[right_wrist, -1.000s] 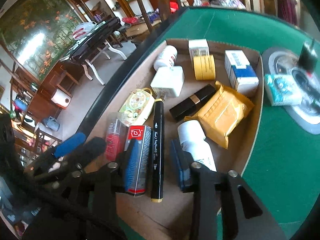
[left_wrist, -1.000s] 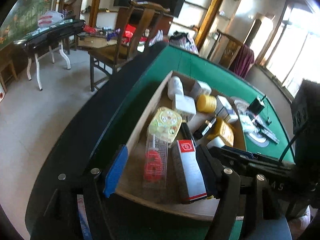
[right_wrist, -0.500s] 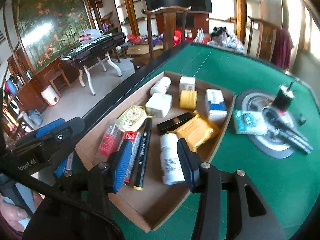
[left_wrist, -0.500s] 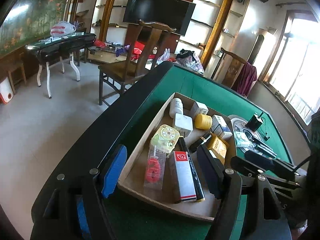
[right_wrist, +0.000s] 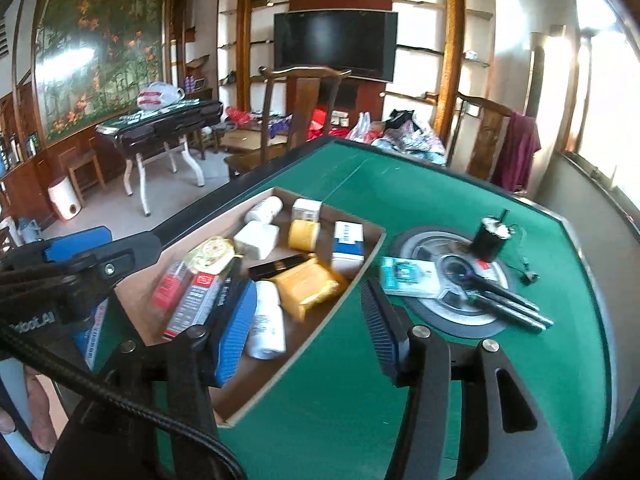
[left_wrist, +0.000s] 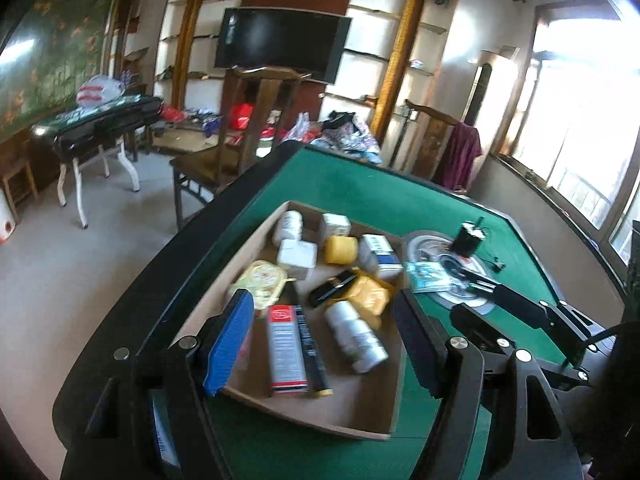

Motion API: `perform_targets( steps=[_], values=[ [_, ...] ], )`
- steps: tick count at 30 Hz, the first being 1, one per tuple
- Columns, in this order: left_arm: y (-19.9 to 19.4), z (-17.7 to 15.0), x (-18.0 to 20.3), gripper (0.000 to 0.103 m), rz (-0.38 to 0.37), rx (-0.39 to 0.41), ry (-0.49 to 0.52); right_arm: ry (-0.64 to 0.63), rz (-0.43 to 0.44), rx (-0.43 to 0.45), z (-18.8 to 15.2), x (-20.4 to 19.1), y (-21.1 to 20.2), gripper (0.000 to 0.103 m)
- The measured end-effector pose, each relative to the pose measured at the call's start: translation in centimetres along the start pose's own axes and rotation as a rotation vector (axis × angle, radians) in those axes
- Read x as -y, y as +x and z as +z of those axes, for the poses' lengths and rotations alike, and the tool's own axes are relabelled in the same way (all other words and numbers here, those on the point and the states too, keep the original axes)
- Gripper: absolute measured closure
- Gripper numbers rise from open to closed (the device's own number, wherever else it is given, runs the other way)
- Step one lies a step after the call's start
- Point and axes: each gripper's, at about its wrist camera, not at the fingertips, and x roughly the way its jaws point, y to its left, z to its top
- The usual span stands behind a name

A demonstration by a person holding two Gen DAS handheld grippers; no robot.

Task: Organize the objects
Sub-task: 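Move both grippers back from the tray toward the disc and markers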

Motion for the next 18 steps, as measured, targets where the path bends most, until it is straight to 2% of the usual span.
perform_targets(
  steps=[11, 13, 15, 18],
  values=[
    [-4.8, 1.9, 7.5, 0.036, -0.122, 0.081, 0.107, 0.046, -0.096, 0.046, -0.4, 4.6, -3.4, 0.048],
    [-5.6, 2.2, 8.7, 0.027, -0.14, 0.097, 0.126, 0.055, -0.112, 0.051, -0.4, 5.6, -3.7, 0.042],
    [-6.5, 2.7, 10.1, 0.027, -0.17, 0.117, 0.141, 0.069, -0.128, 0.047, -0.4, 6.9, -3.9, 0.036],
    [-7.3, 3.7, 11.6, 0.027, -0.222, 0.127, 0.146, 0.126, -0.14, 0.012, -0.5, 10.3, -3.5, 0.035]
  ],
)
